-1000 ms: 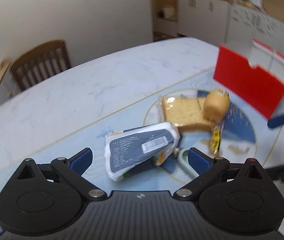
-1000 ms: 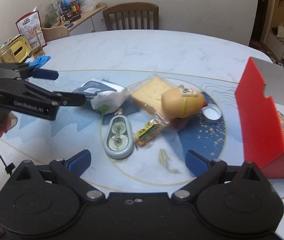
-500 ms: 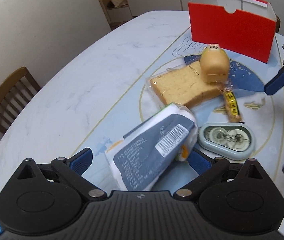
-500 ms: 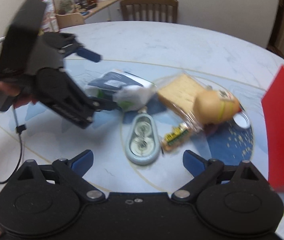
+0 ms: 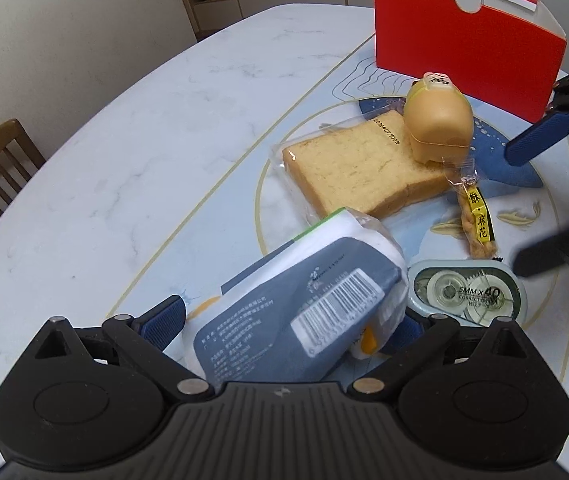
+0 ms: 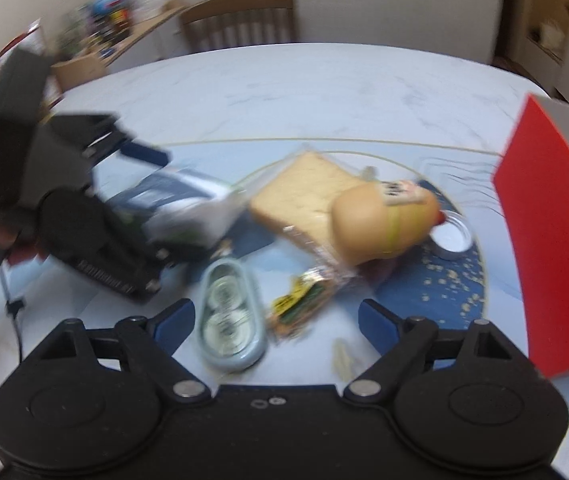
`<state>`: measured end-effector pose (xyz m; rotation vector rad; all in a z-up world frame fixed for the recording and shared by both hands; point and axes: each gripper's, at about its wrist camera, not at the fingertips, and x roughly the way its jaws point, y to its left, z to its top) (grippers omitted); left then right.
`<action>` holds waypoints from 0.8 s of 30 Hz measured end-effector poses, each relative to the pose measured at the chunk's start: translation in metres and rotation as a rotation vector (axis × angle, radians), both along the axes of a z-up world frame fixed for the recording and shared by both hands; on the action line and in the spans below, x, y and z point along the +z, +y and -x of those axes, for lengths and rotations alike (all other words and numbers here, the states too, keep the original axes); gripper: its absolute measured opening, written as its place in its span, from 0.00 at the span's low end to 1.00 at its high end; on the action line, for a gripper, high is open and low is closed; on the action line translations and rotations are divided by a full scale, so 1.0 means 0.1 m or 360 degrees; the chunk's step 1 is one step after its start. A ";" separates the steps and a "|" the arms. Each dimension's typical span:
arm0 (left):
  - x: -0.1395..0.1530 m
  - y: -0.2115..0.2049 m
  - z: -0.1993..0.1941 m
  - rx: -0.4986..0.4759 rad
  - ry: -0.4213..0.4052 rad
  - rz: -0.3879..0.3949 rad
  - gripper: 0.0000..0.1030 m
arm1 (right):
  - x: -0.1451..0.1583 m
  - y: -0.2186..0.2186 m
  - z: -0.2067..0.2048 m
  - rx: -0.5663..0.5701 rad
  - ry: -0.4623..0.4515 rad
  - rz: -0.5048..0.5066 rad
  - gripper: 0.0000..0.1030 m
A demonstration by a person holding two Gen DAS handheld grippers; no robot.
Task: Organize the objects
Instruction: 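Close the left tool on the blue wet-wipes pack while the right tool grips the snack-stick packet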
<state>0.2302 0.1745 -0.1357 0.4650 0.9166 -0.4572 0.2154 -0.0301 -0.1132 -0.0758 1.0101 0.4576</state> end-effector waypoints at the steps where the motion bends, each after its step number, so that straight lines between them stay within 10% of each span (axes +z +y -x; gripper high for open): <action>1: -0.01 0.01 0.00 0.0006 0.0002 0.0003 0.99 | -0.02 -0.02 -0.04 -0.0037 0.0020 -0.0009 0.83; 24: 0.01 0.09 0.13 0.0267 0.0038 0.0123 0.58 | -0.25 -0.11 -0.24 -0.0195 0.0198 -0.0150 0.37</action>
